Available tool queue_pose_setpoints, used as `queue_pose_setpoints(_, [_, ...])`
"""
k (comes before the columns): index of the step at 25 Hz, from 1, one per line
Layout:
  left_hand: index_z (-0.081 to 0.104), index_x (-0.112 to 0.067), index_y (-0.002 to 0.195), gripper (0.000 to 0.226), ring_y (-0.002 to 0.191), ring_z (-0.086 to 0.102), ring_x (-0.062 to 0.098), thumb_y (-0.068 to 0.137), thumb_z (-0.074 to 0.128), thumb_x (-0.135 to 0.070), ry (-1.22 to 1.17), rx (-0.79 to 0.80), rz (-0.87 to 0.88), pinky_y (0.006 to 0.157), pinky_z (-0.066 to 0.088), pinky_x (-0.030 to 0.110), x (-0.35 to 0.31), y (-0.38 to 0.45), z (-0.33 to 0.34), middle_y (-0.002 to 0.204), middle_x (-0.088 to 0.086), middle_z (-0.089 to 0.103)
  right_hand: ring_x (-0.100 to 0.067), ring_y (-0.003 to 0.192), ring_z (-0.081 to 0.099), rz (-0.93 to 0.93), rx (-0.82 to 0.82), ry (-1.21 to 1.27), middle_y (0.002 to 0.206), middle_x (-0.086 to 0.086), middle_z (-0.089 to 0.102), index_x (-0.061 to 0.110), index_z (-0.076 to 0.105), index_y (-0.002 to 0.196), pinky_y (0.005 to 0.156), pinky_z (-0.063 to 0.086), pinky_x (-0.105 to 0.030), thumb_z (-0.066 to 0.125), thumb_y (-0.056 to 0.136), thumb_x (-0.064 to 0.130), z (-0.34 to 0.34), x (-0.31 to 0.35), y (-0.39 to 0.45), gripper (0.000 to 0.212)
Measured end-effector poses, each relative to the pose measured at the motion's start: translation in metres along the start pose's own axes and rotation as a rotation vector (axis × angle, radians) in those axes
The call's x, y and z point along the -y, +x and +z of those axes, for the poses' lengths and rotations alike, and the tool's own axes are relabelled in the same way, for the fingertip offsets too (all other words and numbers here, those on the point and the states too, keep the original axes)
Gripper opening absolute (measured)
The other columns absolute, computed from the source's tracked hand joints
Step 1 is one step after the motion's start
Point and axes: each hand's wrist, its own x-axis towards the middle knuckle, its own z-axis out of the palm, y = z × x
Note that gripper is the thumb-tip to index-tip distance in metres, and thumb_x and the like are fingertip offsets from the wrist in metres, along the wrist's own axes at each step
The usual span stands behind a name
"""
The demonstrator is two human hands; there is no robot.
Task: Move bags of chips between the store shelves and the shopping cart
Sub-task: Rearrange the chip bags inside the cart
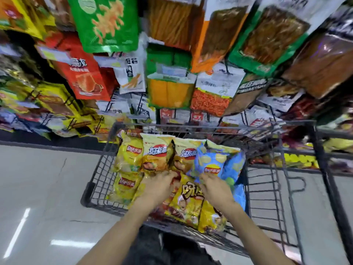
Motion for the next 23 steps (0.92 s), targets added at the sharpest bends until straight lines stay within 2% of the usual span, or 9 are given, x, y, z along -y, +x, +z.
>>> queue_pose_setpoints(4, [0.051, -0.028, 0.135, 0.036, 0.109, 0.064, 0.021, 0.099, 0.049, -0.030, 0.025, 0.079, 0.149, 0.074, 0.054, 0.032, 0.003, 0.026, 0.006, 0.133, -0.004, 0.057, -0.028, 0.110, 0.057, 0.192, -0.004, 0.069, 0.123, -0.002, 0.059, 0.020, 0.049, 0.131, 0.078, 0.048, -0.039, 0.046, 0.101, 0.033, 0.007, -0.007, -0.010, 0.033])
queue_pose_setpoints(10, [0.048, -0.031, 0.132, 0.037, 0.103, 0.066, 0.024, 0.095, 0.052, -0.030, 0.067, 0.238, 0.240, 0.070, 0.059, 0.040, 0.009, 0.060, 0.034, 0.125, -0.002, 0.060, -0.031, 0.116, 0.051, 0.443, -0.023, 0.262, 0.125, -0.008, 0.055, 0.013, 0.045, 0.135, 0.082, 0.048, -0.042, 0.049, 0.100, 0.030, 0.024, -0.025, -0.016, 0.039])
queue_pose_setpoints(14, [0.044, -0.029, 0.139, 0.044, 0.113, 0.062, 0.026, 0.096, 0.053, -0.032, 0.068, 0.303, 0.264, 0.082, 0.058, 0.041, 0.010, 0.079, 0.054, 0.130, 0.001, 0.057, -0.034, 0.114, 0.053, 0.505, -0.026, 0.354, 0.124, -0.012, 0.054, 0.010, 0.043, 0.133, 0.082, 0.050, -0.045, 0.050, 0.099, 0.028, 0.034, -0.039, -0.003, 0.040])
queue_pose_setpoints(19, [0.035, -0.030, 0.149, 0.057, 0.112, 0.062, 0.026, 0.096, 0.056, -0.036, 0.089, 0.330, 0.245, 0.082, 0.055, 0.038, 0.010, 0.098, 0.079, 0.138, 0.000, 0.054, -0.038, 0.127, 0.046, 0.525, 0.025, 0.458, 0.143, -0.019, 0.043, 0.004, 0.020, 0.153, 0.093, 0.044, -0.043, 0.051, 0.100, 0.027, 0.043, -0.050, 0.021, 0.065])
queue_pose_setpoints(23, [0.019, -0.028, 0.156, 0.068, 0.130, 0.051, 0.028, 0.099, 0.052, -0.044, -0.029, 0.384, 0.137, 0.087, 0.048, 0.039, -0.011, 0.116, 0.096, 0.153, 0.002, 0.039, -0.042, 0.121, 0.051, 0.532, 0.033, 0.599, 0.139, -0.023, 0.047, 0.004, 0.012, 0.155, 0.086, 0.046, -0.042, 0.052, 0.100, 0.030, 0.045, -0.065, 0.043, 0.073])
